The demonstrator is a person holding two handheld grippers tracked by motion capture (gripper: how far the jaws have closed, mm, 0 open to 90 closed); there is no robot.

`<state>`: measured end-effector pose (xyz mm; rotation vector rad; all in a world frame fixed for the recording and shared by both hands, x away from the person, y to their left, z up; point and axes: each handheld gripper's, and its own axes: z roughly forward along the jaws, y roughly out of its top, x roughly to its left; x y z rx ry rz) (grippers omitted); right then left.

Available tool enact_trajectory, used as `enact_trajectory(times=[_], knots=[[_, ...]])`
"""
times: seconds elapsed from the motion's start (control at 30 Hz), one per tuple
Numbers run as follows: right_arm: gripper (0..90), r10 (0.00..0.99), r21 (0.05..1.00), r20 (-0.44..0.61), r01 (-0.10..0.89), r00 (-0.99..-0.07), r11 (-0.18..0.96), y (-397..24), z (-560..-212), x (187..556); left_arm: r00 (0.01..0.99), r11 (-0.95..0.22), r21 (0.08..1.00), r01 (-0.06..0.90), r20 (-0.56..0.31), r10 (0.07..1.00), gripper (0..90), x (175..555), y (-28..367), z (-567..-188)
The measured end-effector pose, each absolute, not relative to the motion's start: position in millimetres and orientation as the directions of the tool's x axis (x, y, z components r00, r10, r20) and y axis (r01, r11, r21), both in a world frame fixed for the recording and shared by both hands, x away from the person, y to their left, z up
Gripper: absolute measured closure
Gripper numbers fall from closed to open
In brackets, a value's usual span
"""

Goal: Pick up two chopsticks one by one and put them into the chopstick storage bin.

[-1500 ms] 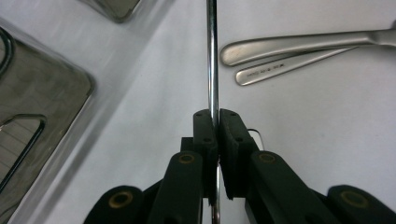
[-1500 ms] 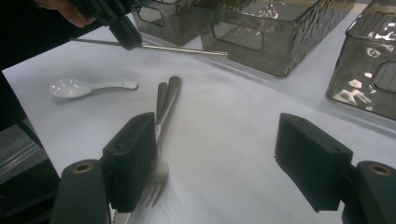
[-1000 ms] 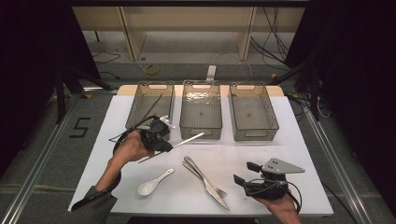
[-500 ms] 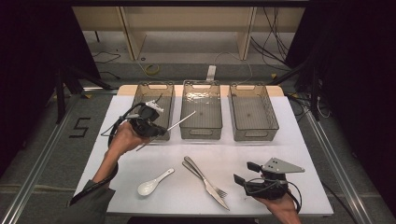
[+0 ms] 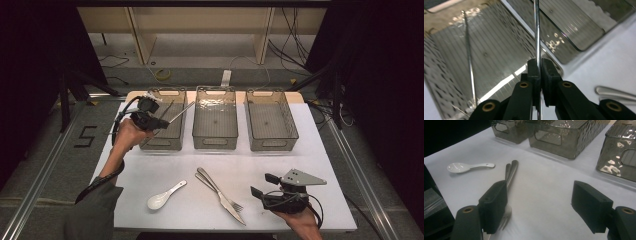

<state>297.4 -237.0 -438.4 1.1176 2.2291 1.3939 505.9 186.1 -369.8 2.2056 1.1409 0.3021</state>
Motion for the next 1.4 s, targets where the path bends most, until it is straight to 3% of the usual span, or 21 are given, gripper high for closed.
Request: enact_trajectory(times=[0.97,1.4], knots=[[29.9,0.735,0.854,0.157,0.465,-0.659,0.234,-236,-439,297,0.476,-0.35,0.644,0.681,-0.026,0.879,85.5,549,209,-383],[29.9,0.732,0.852,0.162,0.468,-0.662,0.235,-236,-440,297,0.477,-0.363,0.649,0.668,0.0,0.879,85.5,559,207,-392]])
